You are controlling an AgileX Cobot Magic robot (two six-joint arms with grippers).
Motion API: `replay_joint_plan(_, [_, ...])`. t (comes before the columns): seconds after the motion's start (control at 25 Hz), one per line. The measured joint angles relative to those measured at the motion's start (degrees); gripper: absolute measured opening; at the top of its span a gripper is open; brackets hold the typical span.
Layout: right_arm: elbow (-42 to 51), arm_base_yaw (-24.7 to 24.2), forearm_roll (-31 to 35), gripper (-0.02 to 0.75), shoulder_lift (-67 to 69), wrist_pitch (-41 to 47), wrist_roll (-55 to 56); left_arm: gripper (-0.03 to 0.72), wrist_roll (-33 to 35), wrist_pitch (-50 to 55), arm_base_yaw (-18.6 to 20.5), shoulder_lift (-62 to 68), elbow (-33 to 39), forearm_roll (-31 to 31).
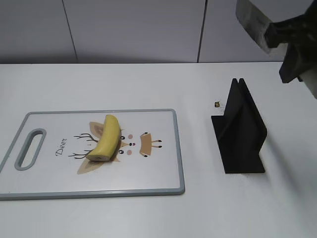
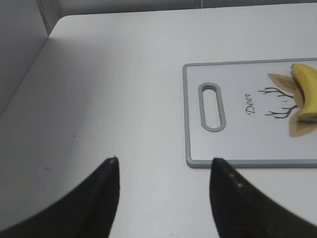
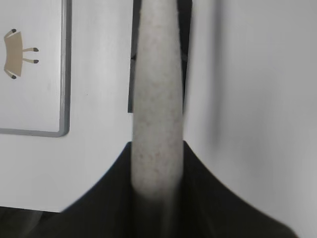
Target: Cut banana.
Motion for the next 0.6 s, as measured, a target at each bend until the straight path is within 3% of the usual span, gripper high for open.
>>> replay_joint_plan(0.24, [-4.34,0.0,0.44,0.159,0.14,2.22,-13.26,0.563,2.78,-0.58,0.0,0.51,-2.33,-1.98])
replay_joint_plan(0.48, [-10.06,0.0,3.61,0.159,3.31,3.64,-33.82,0.565,11.89,-0.94,0.0,10.59,-8.2,-13.02])
replay_joint_plan(0.6, [-12.62,0.0,4.88,0.159,5.51,3.78,-41.98,0.572,18.69,-1.48,0.0,18.26,-12.17,-15.68])
